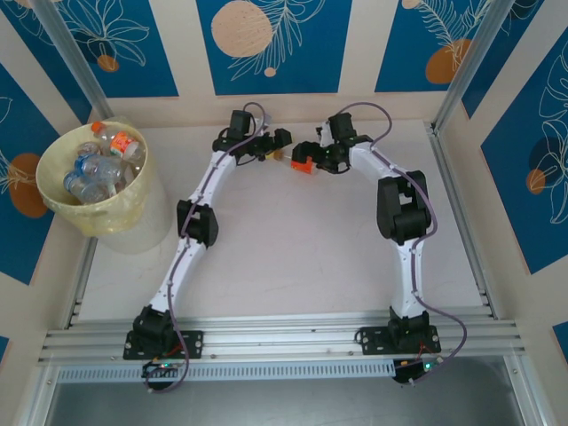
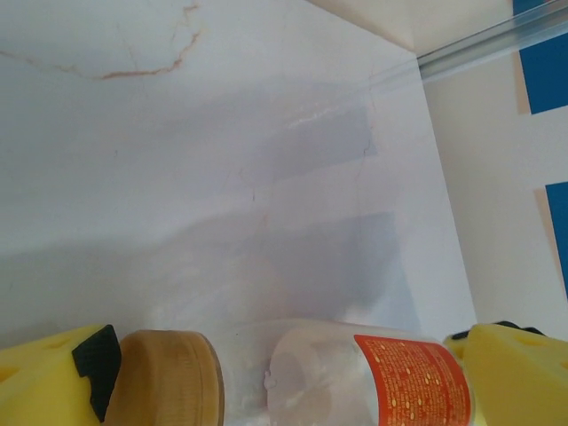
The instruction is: Put the plastic bottles in the bin
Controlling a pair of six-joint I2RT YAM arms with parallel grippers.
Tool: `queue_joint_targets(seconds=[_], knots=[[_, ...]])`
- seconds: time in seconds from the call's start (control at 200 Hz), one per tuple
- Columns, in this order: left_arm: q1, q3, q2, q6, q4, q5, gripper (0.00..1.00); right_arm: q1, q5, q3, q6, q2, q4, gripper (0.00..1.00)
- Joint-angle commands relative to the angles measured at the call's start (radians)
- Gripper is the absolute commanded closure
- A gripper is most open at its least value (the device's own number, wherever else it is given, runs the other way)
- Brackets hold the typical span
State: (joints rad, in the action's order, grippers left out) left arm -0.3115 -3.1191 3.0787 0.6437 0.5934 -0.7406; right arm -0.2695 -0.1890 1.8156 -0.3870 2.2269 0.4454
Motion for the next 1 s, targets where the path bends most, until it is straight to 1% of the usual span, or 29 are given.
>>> queue_joint_targets(seconds=[0.0, 0.11, 0.27, 0.39, 0.47, 0.585, 0.645, 0.73, 0.79, 0.885, 0.92, 0.995], knots=[[0.004, -0.041, -0.027, -0.035, 0.175, -0.051, 0.0, -0.014, 0.09, -0.004, 0.182, -0.032, 0.059, 0.0], [0.004, -0.041, -0.024, -0.036, 0.19, -0.046, 0.0, -0.035, 0.205, 0.052, 0.364, -0.022, 0.141, 0.01], [0.008, -0.041, -0.021, -0.024, 0.183, -0.04, 0.0, -0.035, 0.265, 0.191, 0.569, 0.032, 0.303, 0.01], [0.009, -0.041, -0.018, -0.018, 0.173, -0.039, 0.0, -0.036, 0.297, 0.213, 0.741, 0.051, 0.315, 0.01], [0.012, -0.041, -0.014, -0.008, 0.162, -0.041, 0.0, -0.03, 0.305, 0.291, 0.835, 0.118, 0.342, 0.01], [0.012, -0.041, -0.009, 0.003, 0.155, -0.042, 0.0, -0.024, 0.223, 0.5, 0.884, 0.256, 0.458, 0.01], [0.012, -0.041, -0.008, 0.005, 0.152, -0.045, 0.0, -0.031, 0.211, 0.562, 0.901, 0.302, 0.484, 0.0], [0.011, -0.041, -0.005, 0.013, 0.139, -0.062, 0.0, -0.035, 0.191, 0.573, 0.907, 0.329, 0.479, 0.0], [0.011, -0.041, -0.003, 0.023, 0.121, -0.085, 0.0, -0.035, 0.172, 0.56, 0.904, 0.334, 0.471, 0.02], [0.005, -0.041, -0.007, 0.039, 0.106, -0.115, 0.0, -0.04, 0.197, 0.546, 0.911, 0.348, 0.469, 0.05], [0.005, -0.041, -0.009, 0.04, 0.106, -0.118, 0.0, -0.044, 0.215, 0.539, 0.909, 0.35, 0.463, 0.09], [0.003, -0.041, -0.019, 0.046, 0.103, -0.121, 0.0, -0.05, 0.246, 0.512, 0.891, 0.341, 0.434, 0.27]])
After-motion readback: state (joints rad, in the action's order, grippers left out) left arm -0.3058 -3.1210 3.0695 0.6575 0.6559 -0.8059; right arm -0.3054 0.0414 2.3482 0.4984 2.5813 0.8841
